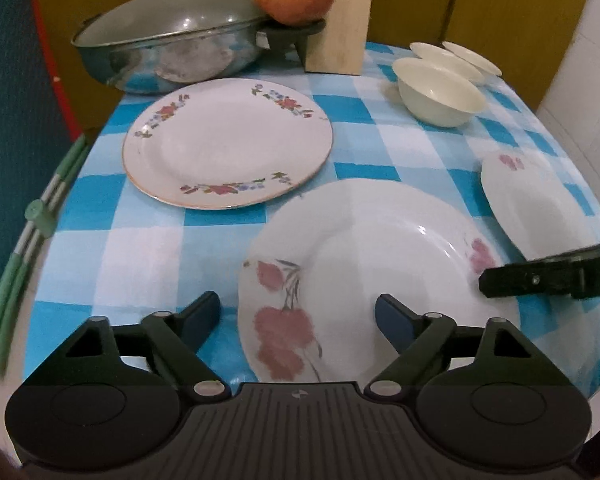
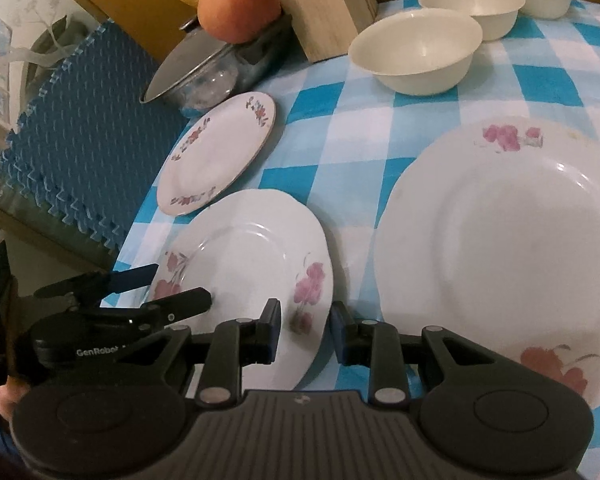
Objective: Organize plates and bowls
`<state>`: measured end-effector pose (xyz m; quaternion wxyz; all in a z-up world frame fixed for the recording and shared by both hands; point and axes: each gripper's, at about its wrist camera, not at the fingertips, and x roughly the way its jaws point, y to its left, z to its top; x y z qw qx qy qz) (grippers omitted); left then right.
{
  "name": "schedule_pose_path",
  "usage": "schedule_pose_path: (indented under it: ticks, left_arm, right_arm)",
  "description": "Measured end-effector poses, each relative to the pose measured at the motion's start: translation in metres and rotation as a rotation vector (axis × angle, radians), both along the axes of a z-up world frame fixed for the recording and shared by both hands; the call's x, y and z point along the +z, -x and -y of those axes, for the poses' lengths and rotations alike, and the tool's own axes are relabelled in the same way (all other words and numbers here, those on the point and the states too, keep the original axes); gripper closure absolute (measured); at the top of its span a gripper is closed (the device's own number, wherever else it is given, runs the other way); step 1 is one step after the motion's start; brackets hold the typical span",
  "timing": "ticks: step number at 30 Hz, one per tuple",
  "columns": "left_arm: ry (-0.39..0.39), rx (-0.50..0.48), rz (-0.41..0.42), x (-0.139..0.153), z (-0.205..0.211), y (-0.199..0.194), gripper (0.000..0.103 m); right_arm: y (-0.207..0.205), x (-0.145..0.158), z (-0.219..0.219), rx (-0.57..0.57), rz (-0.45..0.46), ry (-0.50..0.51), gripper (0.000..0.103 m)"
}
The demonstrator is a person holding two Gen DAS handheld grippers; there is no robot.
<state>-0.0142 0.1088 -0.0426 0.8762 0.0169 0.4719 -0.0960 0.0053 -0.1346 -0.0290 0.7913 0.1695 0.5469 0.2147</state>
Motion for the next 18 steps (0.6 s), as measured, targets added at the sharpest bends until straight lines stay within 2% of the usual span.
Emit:
schedule_pose_path:
  ticks: [2, 4, 6, 8, 10, 14, 18]
  left_arm:
    - [-0.002, 0.001, 0.006, -0.001, 0.002, 0.0, 0.011]
    - [0.004, -0.036, 0.009, -0.002, 0.009, 0.004, 0.014]
    - [-0.016, -0.03, 0.009, -0.002, 0.016, 0.008, 0.014]
    - [-0.007, -0.022, 0.006, 0.001, 0.016, 0.008, 0.021]
    - [0.016, -0.005, 0.023, 0.006, 0.011, 0.009, 0.024]
    - [0.044, 0.002, 0.059, 0.017, 0.013, 0.009, 0.024]
    - [0.05, -0.027, 0.081, 0.025, 0.031, 0.004, 0.024]
  right_arm:
    - [0.001, 0.0, -0.001, -0.004, 0.005, -0.005, 0.077]
    - [0.002, 0.001, -0.002, -0.008, 0.009, 0.005, 0.077]
    - [0.004, 0.004, -0.001, -0.014, 0.021, 0.028, 0.078]
    - [0.007, 0.01, 0.002, -0.022, 0.045, 0.026, 0.078]
    - [0.009, 0.019, 0.007, -0.025, 0.07, -0.01, 0.078]
    - [0.013, 0.033, 0.014, -0.051, 0.131, 0.006, 0.078]
    - [0.012, 0.036, 0.031, -0.115, 0.117, 0.018, 0.078]
